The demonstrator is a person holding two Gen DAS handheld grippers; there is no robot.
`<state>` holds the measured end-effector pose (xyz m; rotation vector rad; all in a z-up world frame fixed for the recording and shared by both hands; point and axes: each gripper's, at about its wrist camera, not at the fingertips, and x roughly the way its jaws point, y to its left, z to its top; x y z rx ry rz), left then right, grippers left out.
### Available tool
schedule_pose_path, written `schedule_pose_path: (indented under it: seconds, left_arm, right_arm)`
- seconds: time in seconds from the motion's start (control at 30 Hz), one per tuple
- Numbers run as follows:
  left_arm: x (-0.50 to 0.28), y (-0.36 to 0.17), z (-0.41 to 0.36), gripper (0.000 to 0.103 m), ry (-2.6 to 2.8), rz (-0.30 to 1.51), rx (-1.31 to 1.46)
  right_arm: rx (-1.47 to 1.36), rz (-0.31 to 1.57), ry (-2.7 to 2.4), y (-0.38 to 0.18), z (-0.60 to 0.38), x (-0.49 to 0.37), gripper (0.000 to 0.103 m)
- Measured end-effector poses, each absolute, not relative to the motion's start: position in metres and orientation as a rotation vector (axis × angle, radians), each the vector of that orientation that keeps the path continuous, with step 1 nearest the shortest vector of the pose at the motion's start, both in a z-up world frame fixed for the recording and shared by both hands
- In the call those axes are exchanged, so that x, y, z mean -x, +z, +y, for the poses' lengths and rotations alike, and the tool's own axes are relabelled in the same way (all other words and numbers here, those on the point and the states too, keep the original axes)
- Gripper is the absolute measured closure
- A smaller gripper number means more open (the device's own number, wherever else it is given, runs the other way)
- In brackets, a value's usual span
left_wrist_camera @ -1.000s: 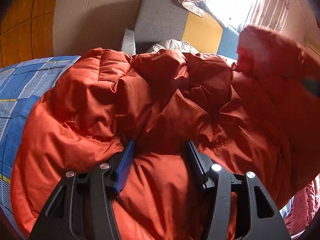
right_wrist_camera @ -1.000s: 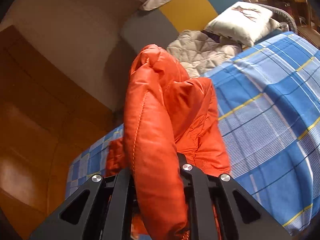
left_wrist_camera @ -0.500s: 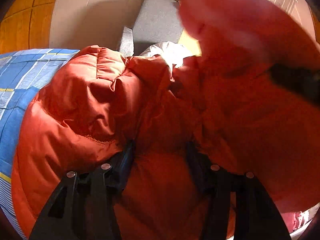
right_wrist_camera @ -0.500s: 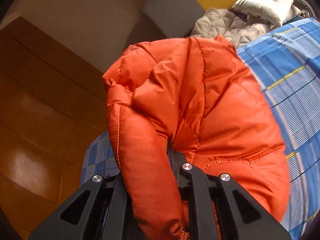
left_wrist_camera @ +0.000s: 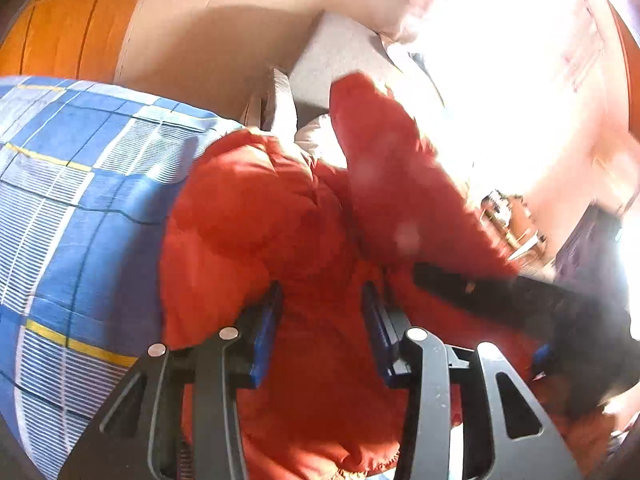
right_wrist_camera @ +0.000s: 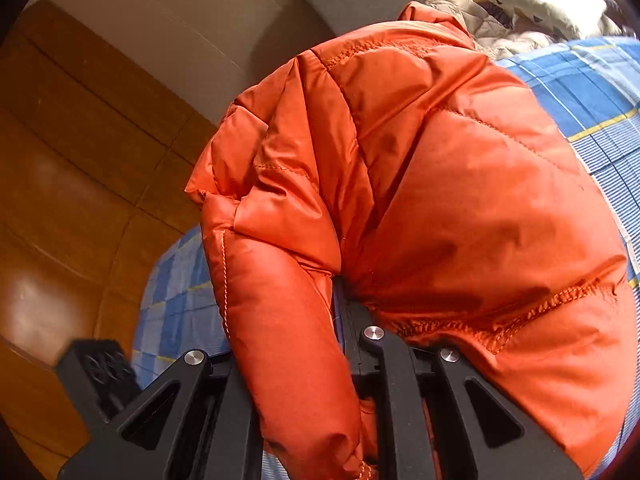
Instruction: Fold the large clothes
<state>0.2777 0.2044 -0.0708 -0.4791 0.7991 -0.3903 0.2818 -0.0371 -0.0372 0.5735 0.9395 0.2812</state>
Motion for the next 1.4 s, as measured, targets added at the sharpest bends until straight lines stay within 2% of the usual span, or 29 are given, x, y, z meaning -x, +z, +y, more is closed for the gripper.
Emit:
schedule_pose_path:
  seconds: [0.07,0.17,0.3,0.6,0.7,0.73,0.77,0.8,0.87,0.93,1.13,1.17,1.23,1.4]
  left_arm:
    - [-0.276,-0.063,0.211,0.050,-0.400,0.779,0.518]
    - [-0.280,-0.054,0.212,0.038,-0.418,0.770,0.558]
    - [-0.289,-0.045,0.202,0.030,-0.447,0.771,0.560]
    - [-0.305,-0.048,0.191,0.028,-0.528,0.825,0.559]
    - [-0.312,-0.059,0.184,0.035,-0.541,0.860,0.557]
    - [-0.314,-0.061,0.184,0.040,-0.543,0.861,0.555]
    - [-0.315,-0.062,0.181,0.053,-0.556,0.862,0.553]
    - [-0.317,-0.059,0.175,0.056,-0.565,0.864,0.528]
    - [-0.318,-0.055,0.168,0.072,-0.554,0.868,0.485]
    - [-0.323,-0.055,0.166,0.083,-0.531,0.875,0.454]
    - [-0.326,-0.060,0.170,0.089,-0.492,0.876,0.436]
    - [-0.326,-0.061,0.170,0.089,-0.484,0.876,0.436]
    - [-0.326,-0.062,0.172,0.090,-0.465,0.873,0.430]
    - [-0.323,-0.064,0.175,0.090,-0.452,0.872,0.414]
  right_arm:
    - [-0.568,0.925,0.277,-0.039,-0.035,-0.279,0.093]
    - [-0.539,0.907,0.263,-0.041,-0.029,-0.273,0.093]
    - [-0.449,0.888,0.248,-0.042,-0.019,-0.264,0.092]
    - [-0.219,0.835,0.284,-0.046,0.004,-0.239,0.088]
    - [-0.207,0.831,0.282,-0.047,0.006,-0.234,0.086]
    - [-0.202,0.830,0.287,-0.047,0.008,-0.232,0.086]
    - [-0.191,0.828,0.286,-0.048,0.011,-0.228,0.086]
    - [-0.192,0.830,0.285,-0.048,0.013,-0.226,0.084]
    - [-0.189,0.831,0.292,-0.048,0.015,-0.221,0.081]
    - [-0.188,0.841,0.306,-0.043,0.017,-0.217,0.075]
    - [-0.176,0.885,0.423,-0.022,0.010,-0.200,0.073]
    - [-0.191,0.892,0.444,-0.017,0.003,-0.198,0.071]
    - [-0.223,0.886,0.474,-0.006,-0.014,-0.189,0.054]
    - [-0.319,0.824,0.385,0.014,-0.068,-0.186,0.052]
